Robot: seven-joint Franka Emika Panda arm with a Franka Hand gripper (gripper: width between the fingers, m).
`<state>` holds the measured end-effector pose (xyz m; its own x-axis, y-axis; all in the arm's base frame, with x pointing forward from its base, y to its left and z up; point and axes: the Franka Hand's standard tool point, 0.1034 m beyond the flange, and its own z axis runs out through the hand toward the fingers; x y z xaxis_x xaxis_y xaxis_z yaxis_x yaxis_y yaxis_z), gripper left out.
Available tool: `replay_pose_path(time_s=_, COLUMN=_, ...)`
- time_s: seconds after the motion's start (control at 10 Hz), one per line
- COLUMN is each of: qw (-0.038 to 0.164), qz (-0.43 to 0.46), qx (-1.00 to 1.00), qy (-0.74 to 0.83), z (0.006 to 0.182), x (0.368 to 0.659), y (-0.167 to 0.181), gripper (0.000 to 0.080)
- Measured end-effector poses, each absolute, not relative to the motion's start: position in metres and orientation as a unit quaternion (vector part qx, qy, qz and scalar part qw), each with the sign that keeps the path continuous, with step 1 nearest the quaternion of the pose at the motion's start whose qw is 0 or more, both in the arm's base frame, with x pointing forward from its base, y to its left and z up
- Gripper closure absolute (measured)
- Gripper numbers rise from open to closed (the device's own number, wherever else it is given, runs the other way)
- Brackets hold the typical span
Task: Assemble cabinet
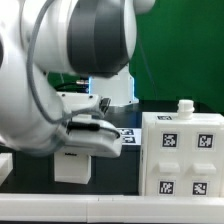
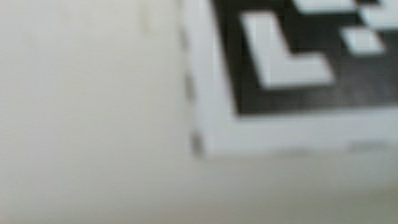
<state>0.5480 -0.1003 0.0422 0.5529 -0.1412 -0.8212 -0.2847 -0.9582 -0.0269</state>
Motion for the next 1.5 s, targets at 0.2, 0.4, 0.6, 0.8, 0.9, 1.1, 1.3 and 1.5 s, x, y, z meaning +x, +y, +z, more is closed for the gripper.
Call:
replay_pose_path(time_s=0.2, qw=0.082, qz=0.463, qx=-0.875, qy=0.118, z=0.051, x=0.541, y=-0.095, gripper=0.0002)
replay_pose_path(time_s=0.4, qw=0.08, qz=0.476, qx=-0.866, qy=0.132, z=0.056, x=0.53, y=-0.091, gripper=0.0002)
replay_pose_path(time_s=0.6, qw=0.08, qz=0.476, qx=-0.866, qy=0.131, z=0.055, x=0.53, y=-0.09, gripper=0.0002)
replay_pose_path(time_s=0.8, qw=0.08, qz=0.476, qx=-0.866, qy=0.132, z=0.055, x=0.53, y=-0.09, gripper=0.0117)
replay_pose_path(time_s=0.9, qw=0.08, qz=0.476, qx=-0.866, qy=0.132, z=0.055, x=0.53, y=-0.09, gripper=0.025)
replay_pose_path(time_s=1.1, qw=0.08, qz=0.476, qx=-0.866, qy=0.132, z=0.055, x=0.53, y=-0.091, gripper=0.0245)
replay_pose_path(time_s=1.3, qw=0.075, qz=0.461, qx=-0.875, qy=0.129, z=0.057, x=0.535, y=-0.09, gripper=0.0245)
replay_pose_path(time_s=1.5, qw=0.07, qz=0.423, qx=-0.896, qy=0.114, z=0.08, x=0.538, y=-0.08, gripper=0.0245)
